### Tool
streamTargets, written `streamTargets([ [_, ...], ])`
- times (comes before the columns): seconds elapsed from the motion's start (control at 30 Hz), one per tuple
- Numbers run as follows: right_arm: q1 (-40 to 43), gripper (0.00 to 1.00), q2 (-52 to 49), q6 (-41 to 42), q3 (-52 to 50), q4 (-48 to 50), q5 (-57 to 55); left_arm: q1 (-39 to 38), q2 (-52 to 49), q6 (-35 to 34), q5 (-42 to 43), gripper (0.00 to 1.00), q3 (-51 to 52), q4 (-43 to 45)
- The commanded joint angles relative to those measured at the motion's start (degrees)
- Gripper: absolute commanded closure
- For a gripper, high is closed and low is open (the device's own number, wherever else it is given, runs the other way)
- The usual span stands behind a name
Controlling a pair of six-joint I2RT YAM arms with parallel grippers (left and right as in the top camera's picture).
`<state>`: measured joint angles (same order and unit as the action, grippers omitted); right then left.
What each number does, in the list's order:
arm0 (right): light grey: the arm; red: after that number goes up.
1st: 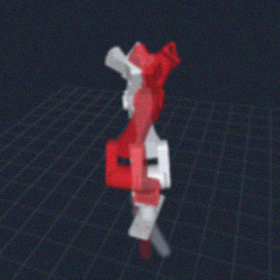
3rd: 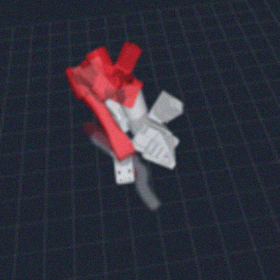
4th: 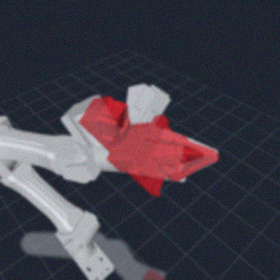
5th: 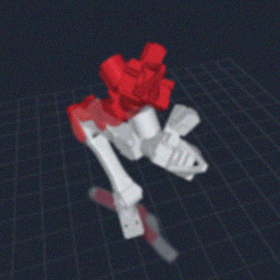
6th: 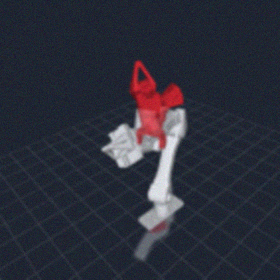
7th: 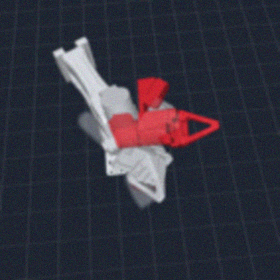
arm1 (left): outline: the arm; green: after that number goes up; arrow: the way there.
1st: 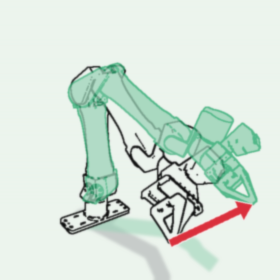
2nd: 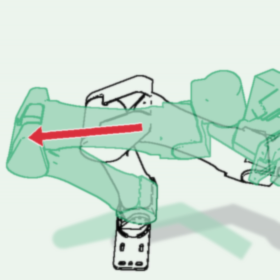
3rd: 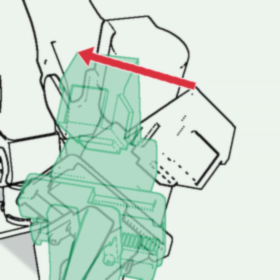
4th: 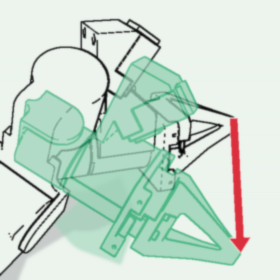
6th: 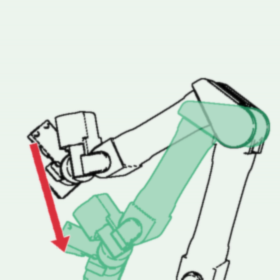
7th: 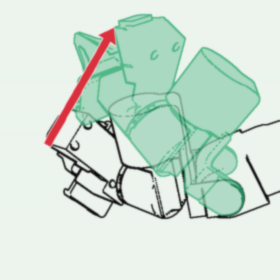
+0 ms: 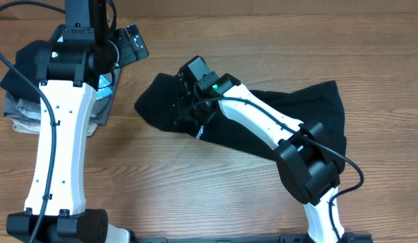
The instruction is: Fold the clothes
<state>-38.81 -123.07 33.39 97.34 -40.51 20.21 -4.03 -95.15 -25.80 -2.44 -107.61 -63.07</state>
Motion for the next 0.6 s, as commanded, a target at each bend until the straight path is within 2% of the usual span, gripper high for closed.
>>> streamTargets([
  [0.0,-0.46,0.96,2.29,-0.44,0.2,0.07,-1.99,-0.07,-0.33,0.04,-0.96,0.0,-0.02,0.02],
  [0.57,-2.47,0.96,0.94,-0.46,0.11,-0.33,-2.67,-0.07,-0.33,0.04,-0.96,0.0,-0.02,0.02],
])
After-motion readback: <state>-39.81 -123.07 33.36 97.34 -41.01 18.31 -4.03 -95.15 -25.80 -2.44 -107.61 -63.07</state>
